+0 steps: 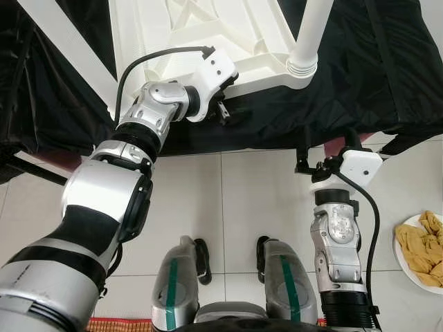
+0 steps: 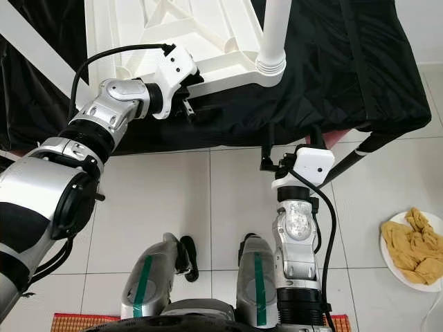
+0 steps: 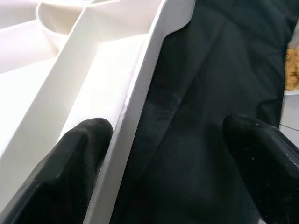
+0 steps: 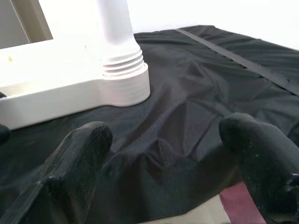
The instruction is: Building children table
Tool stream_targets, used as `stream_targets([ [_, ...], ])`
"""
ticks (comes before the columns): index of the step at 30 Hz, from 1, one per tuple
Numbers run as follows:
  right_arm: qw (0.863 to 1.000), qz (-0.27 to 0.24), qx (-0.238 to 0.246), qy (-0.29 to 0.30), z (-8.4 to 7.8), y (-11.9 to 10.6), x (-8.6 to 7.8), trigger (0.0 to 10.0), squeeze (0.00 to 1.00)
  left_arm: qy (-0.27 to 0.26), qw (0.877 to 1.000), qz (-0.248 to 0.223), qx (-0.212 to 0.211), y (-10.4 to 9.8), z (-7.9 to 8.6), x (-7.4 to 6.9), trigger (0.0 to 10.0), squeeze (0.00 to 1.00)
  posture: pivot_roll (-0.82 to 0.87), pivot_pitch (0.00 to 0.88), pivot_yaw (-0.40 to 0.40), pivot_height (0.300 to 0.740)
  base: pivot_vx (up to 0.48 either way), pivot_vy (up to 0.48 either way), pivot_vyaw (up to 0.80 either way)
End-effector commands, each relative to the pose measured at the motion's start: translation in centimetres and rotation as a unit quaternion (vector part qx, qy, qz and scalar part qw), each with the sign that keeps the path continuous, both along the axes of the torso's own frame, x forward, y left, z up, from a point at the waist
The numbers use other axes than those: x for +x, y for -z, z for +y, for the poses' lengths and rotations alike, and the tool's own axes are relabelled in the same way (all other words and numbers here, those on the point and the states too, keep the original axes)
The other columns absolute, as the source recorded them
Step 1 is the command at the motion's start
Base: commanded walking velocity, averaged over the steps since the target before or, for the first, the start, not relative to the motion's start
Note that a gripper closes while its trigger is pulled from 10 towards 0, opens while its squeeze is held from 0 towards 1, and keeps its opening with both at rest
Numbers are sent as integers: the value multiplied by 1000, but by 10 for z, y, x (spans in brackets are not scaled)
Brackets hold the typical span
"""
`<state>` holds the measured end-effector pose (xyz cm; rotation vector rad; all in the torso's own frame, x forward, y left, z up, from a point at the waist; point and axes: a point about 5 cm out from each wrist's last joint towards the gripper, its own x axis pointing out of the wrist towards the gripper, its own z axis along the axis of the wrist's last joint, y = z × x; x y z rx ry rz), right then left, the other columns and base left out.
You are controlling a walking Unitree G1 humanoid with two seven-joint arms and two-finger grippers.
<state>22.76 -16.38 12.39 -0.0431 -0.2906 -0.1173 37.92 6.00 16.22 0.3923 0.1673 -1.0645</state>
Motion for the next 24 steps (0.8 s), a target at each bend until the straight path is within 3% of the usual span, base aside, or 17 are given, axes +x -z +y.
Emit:
stream_targets([
  [1,1000,9,2,-1,3,3,1,10000,0,12,1000,20,11,5,4,-2,10000,0,-194,98,169,740,0,0,0],
  [11,1000,3,0,-21,7,-1,15,10000,0,17,1000,13,21,5,4,-2,10000,0,-160,79,138,740,0,0,0],
  [24,1000,3,-1,-18,4,0,15,10000,0,14,999,19,24,7,6,-2,10000,0,-149,94,140,740,0,0,0],
])
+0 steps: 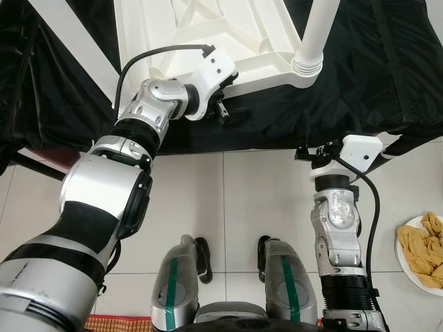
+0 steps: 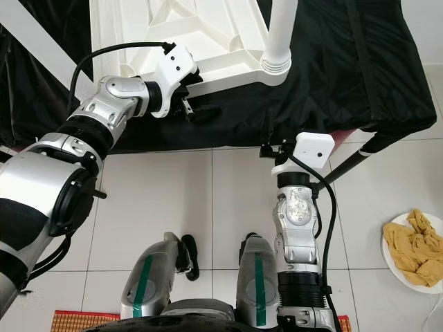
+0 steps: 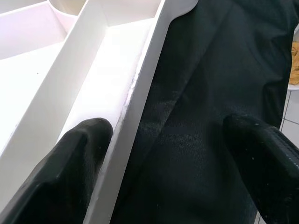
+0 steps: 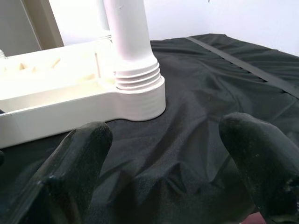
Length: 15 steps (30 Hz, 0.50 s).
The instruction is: Building children table
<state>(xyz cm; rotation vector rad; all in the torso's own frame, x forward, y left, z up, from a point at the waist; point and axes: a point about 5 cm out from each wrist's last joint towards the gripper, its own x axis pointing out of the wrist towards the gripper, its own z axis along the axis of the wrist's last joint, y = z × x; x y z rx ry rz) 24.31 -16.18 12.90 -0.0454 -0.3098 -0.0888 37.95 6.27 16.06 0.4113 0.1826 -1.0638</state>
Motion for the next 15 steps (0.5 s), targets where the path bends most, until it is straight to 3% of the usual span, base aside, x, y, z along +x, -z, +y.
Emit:
stream_targets([
  [1,1000,12,3,-3,3,5,0,10000,0,17,1000,19,12,7,3,-3,10000,0,-146,95,140,740,0,0,0],
  [15,1000,13,4,-10,5,5,3,10000,0,16,1000,22,12,7,6,-3,10000,0,-132,98,134,740,0,0,0],
])
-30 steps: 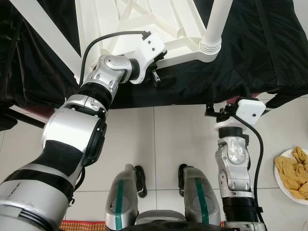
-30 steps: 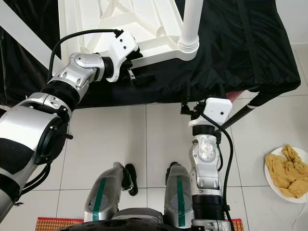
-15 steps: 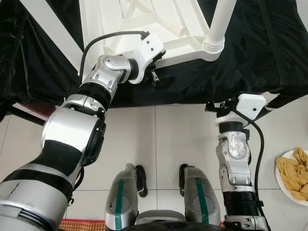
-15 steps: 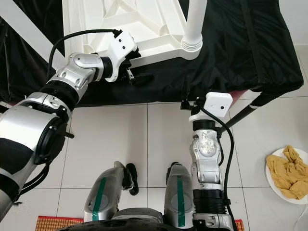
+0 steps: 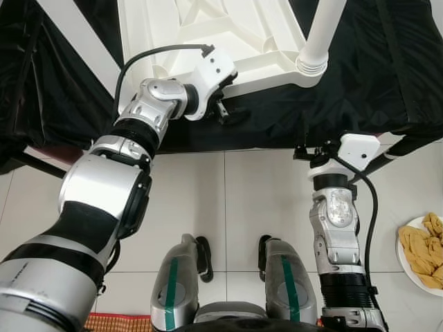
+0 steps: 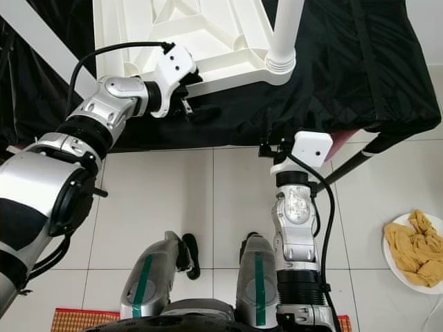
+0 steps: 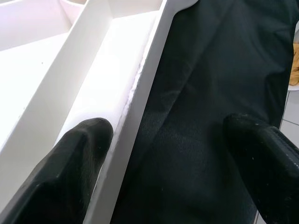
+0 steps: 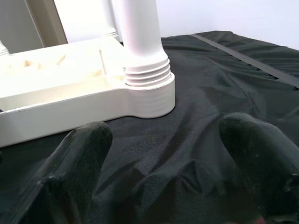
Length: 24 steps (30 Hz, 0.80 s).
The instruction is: Building children table
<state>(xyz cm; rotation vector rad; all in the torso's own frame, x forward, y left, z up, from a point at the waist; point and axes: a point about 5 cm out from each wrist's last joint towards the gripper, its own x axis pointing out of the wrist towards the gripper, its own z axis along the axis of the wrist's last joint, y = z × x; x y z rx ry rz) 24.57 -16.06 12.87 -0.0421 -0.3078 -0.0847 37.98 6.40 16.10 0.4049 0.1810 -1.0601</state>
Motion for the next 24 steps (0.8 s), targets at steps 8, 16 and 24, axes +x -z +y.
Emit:
stream_targets([
  [8,1000,10,1,-11,5,5,1,10000,0,26,999,21,16,6,3,-4,10000,0,-139,91,139,740,0,0,0],
  [16,1000,12,-1,-12,5,6,0,10000,0,31,999,22,16,6,2,-4,10000,0,-141,85,142,740,0,0,0],
  [24,1000,11,0,-15,6,6,1,10000,0,34,999,22,15,6,2,-4,10000,0,-135,80,141,740,0,0,0],
])
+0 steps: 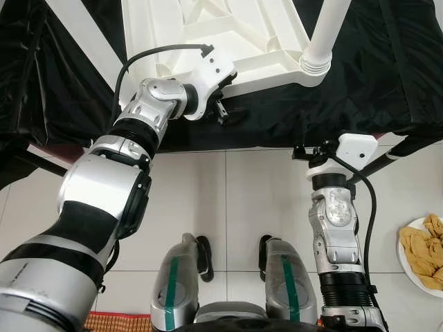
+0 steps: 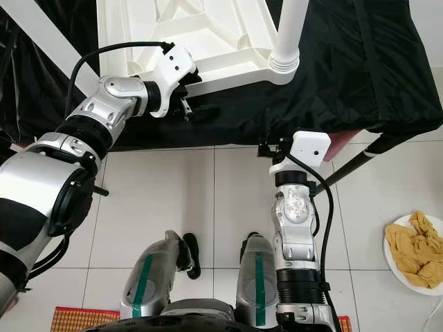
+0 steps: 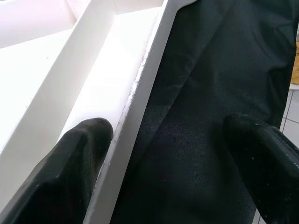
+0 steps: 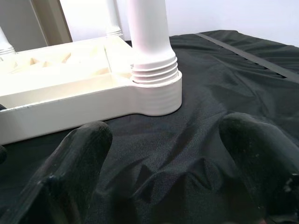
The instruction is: Building children table
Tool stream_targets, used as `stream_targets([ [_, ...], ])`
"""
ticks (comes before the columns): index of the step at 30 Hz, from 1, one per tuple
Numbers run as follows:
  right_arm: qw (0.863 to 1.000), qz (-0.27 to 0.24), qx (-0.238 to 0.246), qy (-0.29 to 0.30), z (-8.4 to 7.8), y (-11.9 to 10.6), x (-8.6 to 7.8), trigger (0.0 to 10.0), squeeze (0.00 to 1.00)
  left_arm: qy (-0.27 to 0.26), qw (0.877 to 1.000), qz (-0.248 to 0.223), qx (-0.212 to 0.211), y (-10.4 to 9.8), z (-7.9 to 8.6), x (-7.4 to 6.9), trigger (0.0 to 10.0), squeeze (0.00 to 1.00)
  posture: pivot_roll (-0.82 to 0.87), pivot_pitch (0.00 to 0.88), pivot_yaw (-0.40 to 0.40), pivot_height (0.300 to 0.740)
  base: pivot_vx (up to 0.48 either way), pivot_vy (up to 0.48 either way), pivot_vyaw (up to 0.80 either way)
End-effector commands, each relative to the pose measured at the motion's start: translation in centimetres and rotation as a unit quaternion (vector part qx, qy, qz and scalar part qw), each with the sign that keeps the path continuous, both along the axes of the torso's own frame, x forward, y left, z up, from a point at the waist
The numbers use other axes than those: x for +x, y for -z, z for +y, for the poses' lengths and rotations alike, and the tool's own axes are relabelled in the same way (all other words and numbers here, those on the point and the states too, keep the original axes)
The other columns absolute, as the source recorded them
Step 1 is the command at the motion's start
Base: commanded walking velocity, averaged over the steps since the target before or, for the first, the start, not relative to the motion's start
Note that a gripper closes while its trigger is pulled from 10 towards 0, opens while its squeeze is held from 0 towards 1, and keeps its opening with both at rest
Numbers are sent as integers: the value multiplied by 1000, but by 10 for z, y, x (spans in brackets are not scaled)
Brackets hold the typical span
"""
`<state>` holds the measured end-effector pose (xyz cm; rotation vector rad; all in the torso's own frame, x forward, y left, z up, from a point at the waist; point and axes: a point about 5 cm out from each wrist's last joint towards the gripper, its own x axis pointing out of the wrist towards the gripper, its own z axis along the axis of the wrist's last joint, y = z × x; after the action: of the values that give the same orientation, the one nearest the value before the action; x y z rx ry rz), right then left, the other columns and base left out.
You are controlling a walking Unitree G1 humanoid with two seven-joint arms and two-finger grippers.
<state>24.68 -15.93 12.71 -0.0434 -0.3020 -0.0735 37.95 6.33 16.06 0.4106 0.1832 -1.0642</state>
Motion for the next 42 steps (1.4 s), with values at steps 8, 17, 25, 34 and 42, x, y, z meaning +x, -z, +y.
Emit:
stream_targets([
  [8,1000,8,1,-12,6,5,1,10000,0,31,999,22,11,4,4,-4,10000,0,-133,80,141,740,0,0,0],
  [17,1000,8,1,-13,6,5,1,10000,0,32,999,23,7,3,4,-3,10000,0,-130,79,141,740,0,0,0],
  [25,1000,8,2,-12,5,5,1,10000,0,32,999,21,9,3,5,-3,10000,0,-126,83,142,740,0,0,0],
  [34,1000,7,2,-9,5,5,1,10000,0,30,999,24,1,1,4,-3,10000,0,-132,89,147,740,0,0,0],
  [42,1000,7,1,-5,2,4,1,10000,0,20,999,15,-22,-10,9,2,10000,0,-115,91,135,740,0,0,0],
])
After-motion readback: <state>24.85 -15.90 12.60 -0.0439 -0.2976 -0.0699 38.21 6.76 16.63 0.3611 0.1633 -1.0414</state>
